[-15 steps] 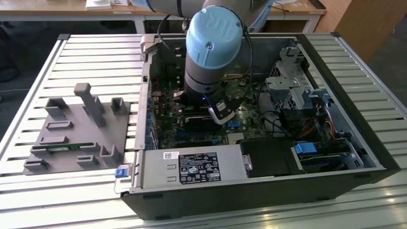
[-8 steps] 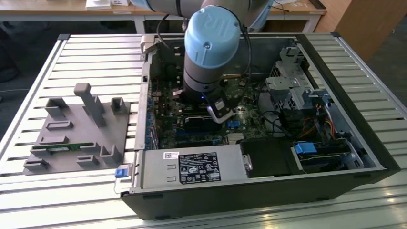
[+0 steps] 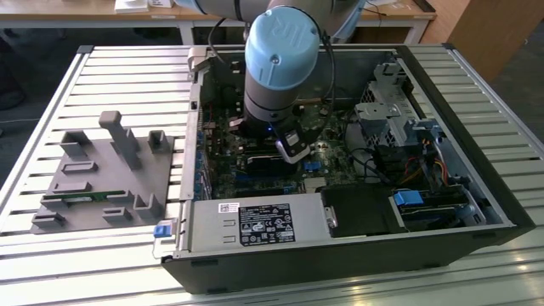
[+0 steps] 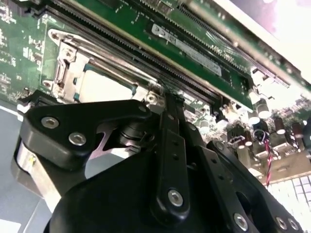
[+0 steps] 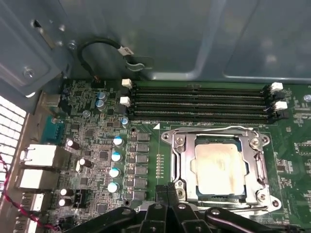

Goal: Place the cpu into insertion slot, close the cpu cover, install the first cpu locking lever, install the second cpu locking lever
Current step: 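Install the second cpu locking lever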

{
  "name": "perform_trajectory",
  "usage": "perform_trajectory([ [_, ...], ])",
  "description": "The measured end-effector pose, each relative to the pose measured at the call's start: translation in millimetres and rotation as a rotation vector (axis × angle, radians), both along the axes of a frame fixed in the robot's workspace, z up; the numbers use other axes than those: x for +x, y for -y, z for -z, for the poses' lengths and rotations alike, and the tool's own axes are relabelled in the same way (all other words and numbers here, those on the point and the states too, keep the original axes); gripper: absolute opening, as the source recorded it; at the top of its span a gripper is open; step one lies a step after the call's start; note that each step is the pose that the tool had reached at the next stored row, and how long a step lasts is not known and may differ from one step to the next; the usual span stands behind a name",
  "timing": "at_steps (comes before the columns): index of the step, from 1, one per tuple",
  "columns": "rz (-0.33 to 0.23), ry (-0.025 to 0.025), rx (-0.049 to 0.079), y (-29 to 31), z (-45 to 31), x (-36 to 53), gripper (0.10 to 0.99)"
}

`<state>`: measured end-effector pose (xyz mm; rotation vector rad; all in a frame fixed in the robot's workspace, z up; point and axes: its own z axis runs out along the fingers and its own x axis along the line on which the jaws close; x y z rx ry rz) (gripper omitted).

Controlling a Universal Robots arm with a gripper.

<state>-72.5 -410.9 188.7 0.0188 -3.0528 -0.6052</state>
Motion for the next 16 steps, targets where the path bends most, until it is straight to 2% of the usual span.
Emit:
perform_trajectory([
  [6, 0.000, 0.0001, 0.000, -0.9, -18.2, 0.0, 0.122],
  [14, 0.001, 0.0001, 0.000, -3.7, -36.6, 0.0, 0.122],
  [16, 0.001, 0.0000, 0.000, -4.2, -38.9, 0.1, 0.122],
])
